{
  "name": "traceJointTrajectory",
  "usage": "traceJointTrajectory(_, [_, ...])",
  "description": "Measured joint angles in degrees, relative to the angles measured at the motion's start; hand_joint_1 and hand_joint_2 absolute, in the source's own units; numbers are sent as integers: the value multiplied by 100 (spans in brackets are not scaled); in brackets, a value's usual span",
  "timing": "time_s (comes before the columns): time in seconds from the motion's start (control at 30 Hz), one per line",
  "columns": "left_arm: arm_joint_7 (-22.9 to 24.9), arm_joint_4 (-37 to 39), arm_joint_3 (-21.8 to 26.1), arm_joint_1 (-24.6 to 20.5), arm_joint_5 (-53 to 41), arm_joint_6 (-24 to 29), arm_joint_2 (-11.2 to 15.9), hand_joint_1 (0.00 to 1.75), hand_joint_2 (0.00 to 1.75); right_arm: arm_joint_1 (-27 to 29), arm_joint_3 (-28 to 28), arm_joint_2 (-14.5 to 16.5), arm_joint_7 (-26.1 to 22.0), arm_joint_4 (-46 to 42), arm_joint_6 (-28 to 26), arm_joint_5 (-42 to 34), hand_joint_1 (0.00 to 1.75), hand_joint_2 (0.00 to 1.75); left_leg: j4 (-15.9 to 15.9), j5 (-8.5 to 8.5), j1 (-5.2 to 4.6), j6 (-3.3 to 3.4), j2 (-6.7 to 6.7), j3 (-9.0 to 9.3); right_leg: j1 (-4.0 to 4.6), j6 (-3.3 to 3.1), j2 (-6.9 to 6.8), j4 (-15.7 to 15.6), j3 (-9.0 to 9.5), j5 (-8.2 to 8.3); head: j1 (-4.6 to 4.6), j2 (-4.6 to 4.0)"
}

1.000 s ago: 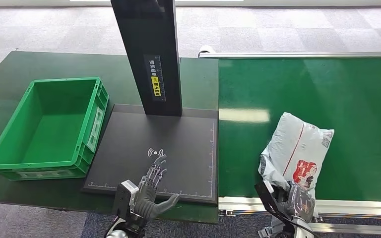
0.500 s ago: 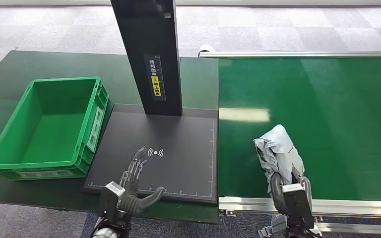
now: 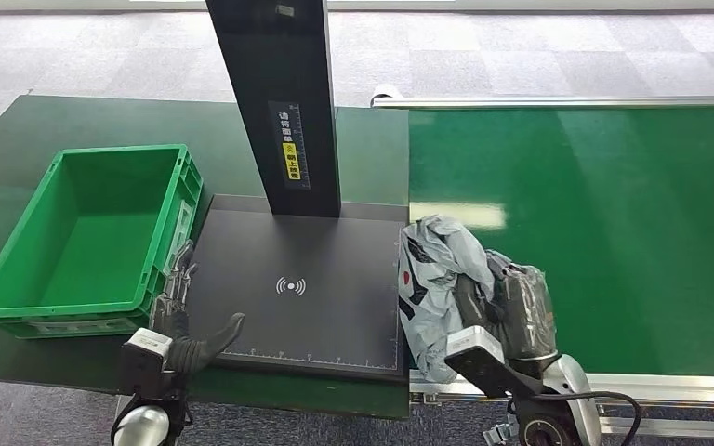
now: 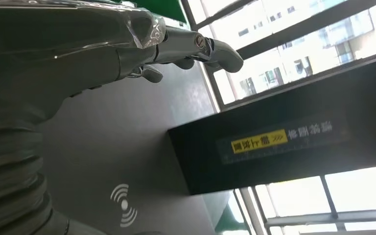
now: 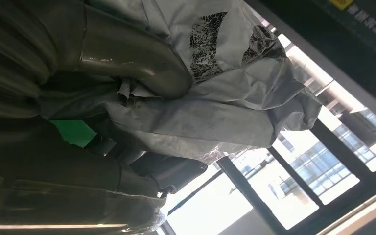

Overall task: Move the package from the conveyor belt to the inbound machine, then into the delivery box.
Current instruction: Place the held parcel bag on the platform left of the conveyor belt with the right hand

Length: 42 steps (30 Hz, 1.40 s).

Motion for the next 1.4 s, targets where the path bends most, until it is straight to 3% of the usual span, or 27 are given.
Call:
traceJointTrajectory(0.2, [-97,-180,309,10,-9,145,31,0,175,-982,1118,-181,376,871,-222,459,175,175,0,2,0,1,-5,-1,0,0,-1,1,-1,0,0,0])
traceJointTrajectory(0.37, [-164,-228,479,30,80,242,56,0,175,-1611,1655,-170,539,1459,-326,476,175,175,1,1,0,1,-7,-4,0,0,-2,1,-4,0,-1,0])
traceJointTrajectory(0.6, [-162,-299,574,110,156,261,72,0,175,-2286,2006,-18,629,1981,-254,222,175,175,1,2,0,1,-5,-8,0,0,-2,1,-8,0,0,0])
traceJointTrajectory(1.13, [-105,-374,681,132,133,211,41,0,175,-3123,2338,800,507,2838,185,-450,171,175,1,2,0,0,-6,-9,1,0,-2,2,-12,0,1,0])
traceJointTrajectory(1.27, [-94,-372,695,110,127,204,34,0,175,-3275,2424,982,467,3099,313,-622,1,175,1,3,0,0,-6,-9,1,0,-2,2,-12,0,1,0])
traceJointTrajectory(1.4, [-65,-368,702,95,124,190,25,0,175,-3414,2492,1139,460,3401,415,-895,0,175,1,3,0,0,-6,-8,1,0,-2,2,-12,0,1,0])
